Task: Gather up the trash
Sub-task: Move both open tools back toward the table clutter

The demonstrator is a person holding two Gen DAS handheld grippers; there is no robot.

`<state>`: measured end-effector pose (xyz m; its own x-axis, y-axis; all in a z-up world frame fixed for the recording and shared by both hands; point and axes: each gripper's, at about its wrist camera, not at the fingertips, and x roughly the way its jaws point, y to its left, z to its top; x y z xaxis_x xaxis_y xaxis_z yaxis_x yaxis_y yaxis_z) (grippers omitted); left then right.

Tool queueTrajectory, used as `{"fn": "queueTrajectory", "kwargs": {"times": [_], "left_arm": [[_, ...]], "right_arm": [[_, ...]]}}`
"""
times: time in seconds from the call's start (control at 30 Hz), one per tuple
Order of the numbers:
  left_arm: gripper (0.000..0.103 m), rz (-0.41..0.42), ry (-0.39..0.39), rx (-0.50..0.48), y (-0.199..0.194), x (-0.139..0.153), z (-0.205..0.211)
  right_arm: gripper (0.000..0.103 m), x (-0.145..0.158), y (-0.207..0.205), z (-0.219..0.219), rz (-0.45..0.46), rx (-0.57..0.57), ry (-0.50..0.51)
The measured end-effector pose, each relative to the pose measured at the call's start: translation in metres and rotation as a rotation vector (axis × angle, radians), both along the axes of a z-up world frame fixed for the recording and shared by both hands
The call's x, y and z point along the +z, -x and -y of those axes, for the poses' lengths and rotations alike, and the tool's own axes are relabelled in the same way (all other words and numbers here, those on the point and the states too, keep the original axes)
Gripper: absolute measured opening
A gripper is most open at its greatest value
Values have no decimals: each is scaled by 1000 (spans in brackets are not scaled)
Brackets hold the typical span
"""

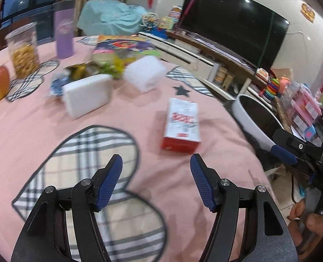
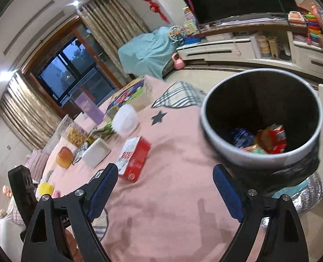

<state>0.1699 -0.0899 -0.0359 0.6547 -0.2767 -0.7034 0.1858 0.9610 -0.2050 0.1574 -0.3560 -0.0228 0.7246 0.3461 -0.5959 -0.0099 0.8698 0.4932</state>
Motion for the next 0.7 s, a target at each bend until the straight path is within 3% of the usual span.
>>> {"fn": "queueTrajectory", "kwargs": {"times": [0.33, 0.7], "left_arm": [[67, -16, 7, 112, 5, -10, -59], [68, -37, 7, 148, -6, -20, -87]], "right_arm": [[91, -14, -7, -41, -52, 51, 3], [92, -23, -19, -69, -94, 70, 33]]}}
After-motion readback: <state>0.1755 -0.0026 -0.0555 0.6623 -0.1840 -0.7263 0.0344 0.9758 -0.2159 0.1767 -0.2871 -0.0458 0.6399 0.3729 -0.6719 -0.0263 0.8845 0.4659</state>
